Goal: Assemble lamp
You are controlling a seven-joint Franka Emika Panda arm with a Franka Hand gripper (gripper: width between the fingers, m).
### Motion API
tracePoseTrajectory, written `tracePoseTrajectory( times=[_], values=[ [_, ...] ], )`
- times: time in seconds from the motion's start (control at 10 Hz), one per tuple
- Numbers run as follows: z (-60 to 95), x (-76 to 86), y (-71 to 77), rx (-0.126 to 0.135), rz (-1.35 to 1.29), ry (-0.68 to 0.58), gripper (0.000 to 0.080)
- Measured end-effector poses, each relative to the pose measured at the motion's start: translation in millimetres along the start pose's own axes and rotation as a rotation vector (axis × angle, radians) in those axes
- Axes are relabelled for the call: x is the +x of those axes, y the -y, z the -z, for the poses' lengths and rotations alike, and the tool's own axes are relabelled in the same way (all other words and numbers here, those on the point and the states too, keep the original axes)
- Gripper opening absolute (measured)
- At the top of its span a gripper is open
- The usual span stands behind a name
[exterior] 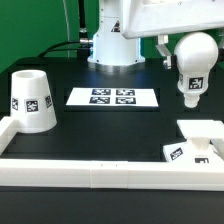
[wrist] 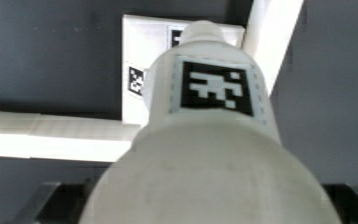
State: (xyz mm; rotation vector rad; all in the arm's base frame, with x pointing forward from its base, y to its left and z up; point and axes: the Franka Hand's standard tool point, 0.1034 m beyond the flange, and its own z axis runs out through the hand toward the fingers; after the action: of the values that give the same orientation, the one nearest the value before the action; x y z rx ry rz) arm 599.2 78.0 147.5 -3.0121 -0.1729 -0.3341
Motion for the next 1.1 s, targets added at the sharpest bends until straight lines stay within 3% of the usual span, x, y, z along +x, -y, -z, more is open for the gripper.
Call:
tracePoseTrajectory(
  times=[0.2,0.5,0.8,1.1],
  values=[
    [0.3,0.9,-0.1,-0.002,0.008,-0.001,0.0578],
    [13.3,36.2,-8.3,-0.041,0.235,-0.052,0.0578],
    [8.6,32.1,-8.8,-0.044,0.222,-0.084,0.0578],
    [2.1,30.3,-14.6,-0.084,0.232,-0.267,0.0578]
  ],
)
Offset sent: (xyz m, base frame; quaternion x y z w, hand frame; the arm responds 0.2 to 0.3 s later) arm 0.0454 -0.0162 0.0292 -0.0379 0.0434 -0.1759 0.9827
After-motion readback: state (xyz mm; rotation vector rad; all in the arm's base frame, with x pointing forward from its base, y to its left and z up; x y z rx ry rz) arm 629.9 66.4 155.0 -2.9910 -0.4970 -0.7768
